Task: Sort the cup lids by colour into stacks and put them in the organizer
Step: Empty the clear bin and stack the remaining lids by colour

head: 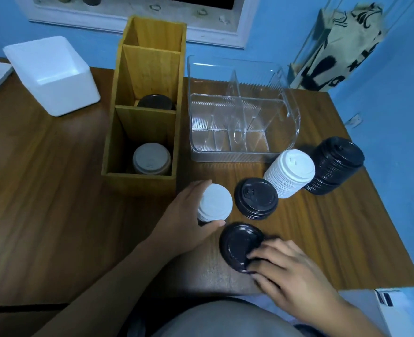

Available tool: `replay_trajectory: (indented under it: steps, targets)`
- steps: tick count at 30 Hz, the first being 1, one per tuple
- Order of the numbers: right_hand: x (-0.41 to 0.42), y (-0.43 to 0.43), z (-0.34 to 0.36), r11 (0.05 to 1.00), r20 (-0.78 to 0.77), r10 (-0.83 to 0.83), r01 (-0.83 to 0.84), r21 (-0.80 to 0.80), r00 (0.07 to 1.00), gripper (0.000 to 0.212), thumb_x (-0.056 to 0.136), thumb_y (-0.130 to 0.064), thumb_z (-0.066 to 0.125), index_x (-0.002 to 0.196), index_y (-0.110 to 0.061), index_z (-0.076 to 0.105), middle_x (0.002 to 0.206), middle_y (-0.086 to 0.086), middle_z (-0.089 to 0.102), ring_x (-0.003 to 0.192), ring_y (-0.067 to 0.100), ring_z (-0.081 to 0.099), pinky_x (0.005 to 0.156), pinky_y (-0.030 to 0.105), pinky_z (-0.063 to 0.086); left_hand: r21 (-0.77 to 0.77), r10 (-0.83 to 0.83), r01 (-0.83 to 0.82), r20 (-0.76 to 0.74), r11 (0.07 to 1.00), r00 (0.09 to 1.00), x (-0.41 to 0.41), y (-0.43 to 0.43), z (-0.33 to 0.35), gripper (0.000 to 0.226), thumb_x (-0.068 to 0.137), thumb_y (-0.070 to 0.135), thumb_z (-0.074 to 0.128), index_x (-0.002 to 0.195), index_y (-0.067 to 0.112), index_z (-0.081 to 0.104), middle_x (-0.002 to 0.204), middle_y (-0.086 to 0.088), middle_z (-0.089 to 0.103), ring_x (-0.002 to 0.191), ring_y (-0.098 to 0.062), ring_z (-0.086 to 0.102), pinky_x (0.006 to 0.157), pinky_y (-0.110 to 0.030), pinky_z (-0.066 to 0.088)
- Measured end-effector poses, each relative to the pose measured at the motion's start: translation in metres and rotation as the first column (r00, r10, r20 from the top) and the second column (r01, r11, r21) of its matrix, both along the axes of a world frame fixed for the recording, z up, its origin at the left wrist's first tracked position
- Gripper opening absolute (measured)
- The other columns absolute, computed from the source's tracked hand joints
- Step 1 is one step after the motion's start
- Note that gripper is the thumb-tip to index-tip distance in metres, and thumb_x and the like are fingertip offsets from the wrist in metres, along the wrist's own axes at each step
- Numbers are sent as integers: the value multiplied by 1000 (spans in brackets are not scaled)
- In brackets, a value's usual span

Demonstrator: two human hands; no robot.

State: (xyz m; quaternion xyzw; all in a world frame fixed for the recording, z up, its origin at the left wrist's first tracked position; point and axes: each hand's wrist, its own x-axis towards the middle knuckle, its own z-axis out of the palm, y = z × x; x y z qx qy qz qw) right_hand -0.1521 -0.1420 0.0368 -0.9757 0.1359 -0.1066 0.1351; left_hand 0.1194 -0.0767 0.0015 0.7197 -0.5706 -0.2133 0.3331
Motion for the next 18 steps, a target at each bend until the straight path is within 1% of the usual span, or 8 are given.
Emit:
replay_trajectory:
  steps: [2, 3, 5, 6, 9, 13, 16, 18]
  targets:
    - [1, 3, 5, 970, 127, -182, 157, 183, 975, 12, 90, -23, 75, 102, -23, 72, 109, -13, 66, 103, 13, 63, 85, 30, 50, 5, -4, 4, 1, 1000, 1000, 0, 0, 0, 93, 77, 49, 84, 153, 24, 36, 153, 11, 41, 134, 5, 29, 108, -3, 17]
    - [0, 6, 9, 894, 174, -343, 263, 364, 923, 12, 89, -22, 76, 100, -26, 71, 99, -15, 66, 94, 9, 65, 83, 26, 50, 6, -3, 3, 1, 1000, 1000, 1, 0, 0, 93, 77, 49, 84, 153, 25, 36, 152, 13, 41, 134, 7, 29, 107, -2, 16]
    - [-2, 13, 14, 601, 149, -636, 364, 712, 757, 11, 87, -19, 75, 91, -27, 71, 79, -15, 63, 77, 7, 62, 78, 24, 50, 12, 3, -3, 9, 1000, 1000, 1, 0, 0, 91, 77, 51, 83, 152, 26, 37, 149, 18, 39, 131, 11, 28, 103, 3, 15]
    - [-4, 14, 15, 463, 113, -711, 341, 818, 694, 6, 85, -16, 73, 89, -20, 71, 74, -12, 61, 73, 9, 60, 76, 28, 51, 12, 4, -4, 11, 1000, 1000, 1, 0, 1, 91, 77, 50, 83, 151, 26, 38, 148, 17, 40, 130, 11, 28, 101, 4, 15]
    - [-13, 16, 15, 218, -11, -802, 310, 925, 597, 10, 81, -18, 70, 79, -8, 71, 71, 6, 69, 68, 19, 64, 70, 33, 58, 15, -9, 9, 6, 1000, 1000, 0, -1, 2, 89, 78, 50, 83, 151, 27, 38, 150, 14, 42, 130, 9, 31, 101, 1, 19]
    - [-23, 19, 12, 150, -213, -724, 451, 880, 656, 29, 80, -35, 69, 70, -8, 72, 61, 16, 67, 53, 26, 56, 51, 31, 48, 20, -15, 14, 17, 1000, 1000, 0, -2, 2, 89, 78, 52, 82, 151, 28, 36, 150, 12, 42, 131, 6, 33, 101, -3, 22]
    - [-25, 25, 11, 177, -365, -605, 566, 805, 707, 36, 79, -52, 66, 74, -18, 76, 53, 10, 63, 46, 18, 52, 50, 30, 43, 14, -16, 16, 18, 1000, 1000, -1, -2, 3, 88, 78, 50, 82, 150, 27, 37, 147, 13, 42, 129, 6, 34, 100, -2, 23]
    - [-26, 26, 13, 281, -377, -558, 595, 753, 739, 38, 79, -56, 66, 73, -20, 73, 56, 0, 63, 49, 9, 53, 54, 28, 43, 14, -15, 15, 20, 1000, 1000, -2, -2, 3, 88, 78, 51, 82, 150, 27, 38, 145, 17, 40, 129, 8, 33, 99, -1, 23]
